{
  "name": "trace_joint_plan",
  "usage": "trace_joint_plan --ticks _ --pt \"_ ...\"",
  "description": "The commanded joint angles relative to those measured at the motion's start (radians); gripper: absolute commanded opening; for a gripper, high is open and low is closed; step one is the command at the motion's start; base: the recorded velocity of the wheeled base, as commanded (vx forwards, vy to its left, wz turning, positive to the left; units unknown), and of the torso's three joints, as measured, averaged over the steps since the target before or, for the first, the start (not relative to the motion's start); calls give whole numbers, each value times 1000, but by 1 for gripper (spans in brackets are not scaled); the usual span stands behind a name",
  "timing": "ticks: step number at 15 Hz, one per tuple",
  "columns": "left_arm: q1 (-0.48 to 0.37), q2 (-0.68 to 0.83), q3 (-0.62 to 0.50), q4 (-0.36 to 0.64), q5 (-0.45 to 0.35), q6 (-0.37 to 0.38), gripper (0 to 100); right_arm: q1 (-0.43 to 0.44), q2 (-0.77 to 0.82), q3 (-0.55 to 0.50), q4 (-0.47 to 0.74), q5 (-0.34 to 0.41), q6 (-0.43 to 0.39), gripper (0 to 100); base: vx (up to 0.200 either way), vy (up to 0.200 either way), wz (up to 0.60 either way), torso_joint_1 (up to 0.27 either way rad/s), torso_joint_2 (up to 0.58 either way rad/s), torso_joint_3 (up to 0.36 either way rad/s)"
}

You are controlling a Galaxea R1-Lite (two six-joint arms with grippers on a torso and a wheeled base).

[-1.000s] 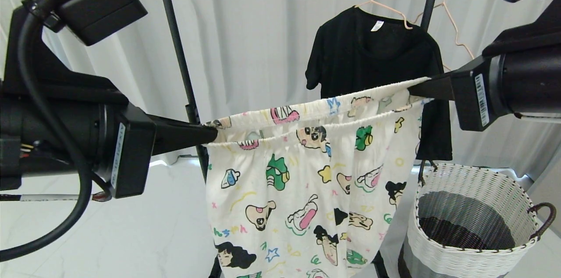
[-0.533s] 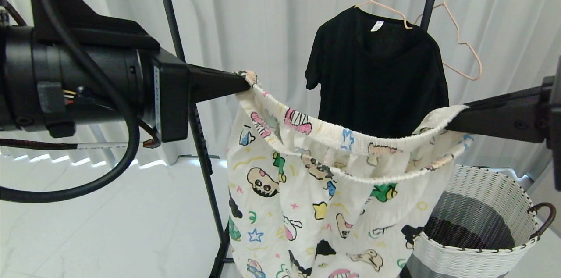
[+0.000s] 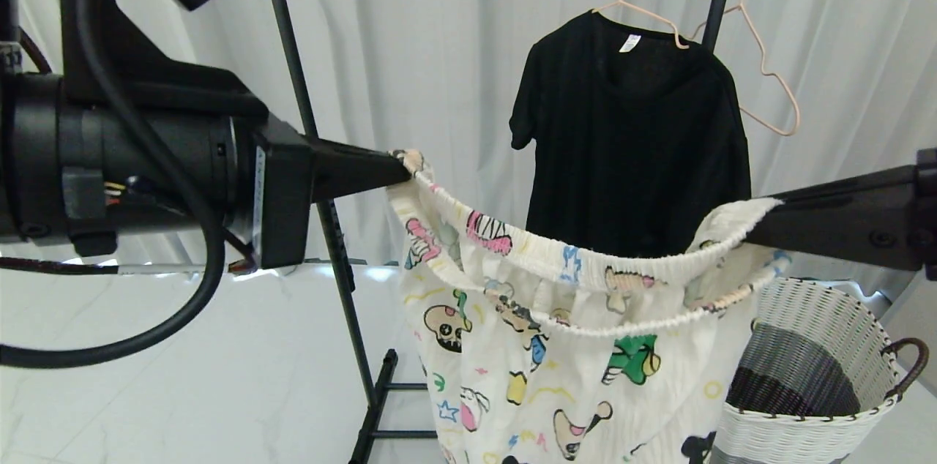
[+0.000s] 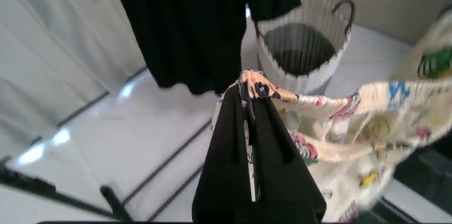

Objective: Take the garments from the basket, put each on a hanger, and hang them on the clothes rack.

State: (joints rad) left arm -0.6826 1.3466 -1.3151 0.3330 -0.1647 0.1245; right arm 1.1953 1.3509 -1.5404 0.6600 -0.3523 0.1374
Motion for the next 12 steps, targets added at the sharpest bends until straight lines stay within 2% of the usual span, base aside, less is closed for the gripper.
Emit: trace_joint_plan --ticks 1,2,3,5,7,8,12 --pt "-5 -47 -3 58 -4 0 0 -51 25 -40 -16 3 -2 0 0 0 0 0 0 0" --pt "-37 -84 -4 133 -12 -39 0 -94 65 -98 -40 6 -6 0 0 0 0 0 0 0" --pt "-74 -106 -6 166 -16 -126 0 -114 96 -144 -42 7 -7 0 0 0 0 0 0 0" --pt "-183 -149 -23 195 -16 -315 0 -129 171 -253 -43 10 -7 0 0 0 0 0 0 0" --pt "-290 -184 -41 224 -16 -421 0 -132 228 -333 -43 12 -7 0 0 0 0 0 0 0" --pt "-319 -195 -42 233 -16 -440 0 -132 251 -365 -43 12 -7 0 0 0 0 0 0 0" --pt "-322 -199 -53 233 -16 -442 0 -134 272 -402 -42 16 -21 0 0 0 0 0 0 0"
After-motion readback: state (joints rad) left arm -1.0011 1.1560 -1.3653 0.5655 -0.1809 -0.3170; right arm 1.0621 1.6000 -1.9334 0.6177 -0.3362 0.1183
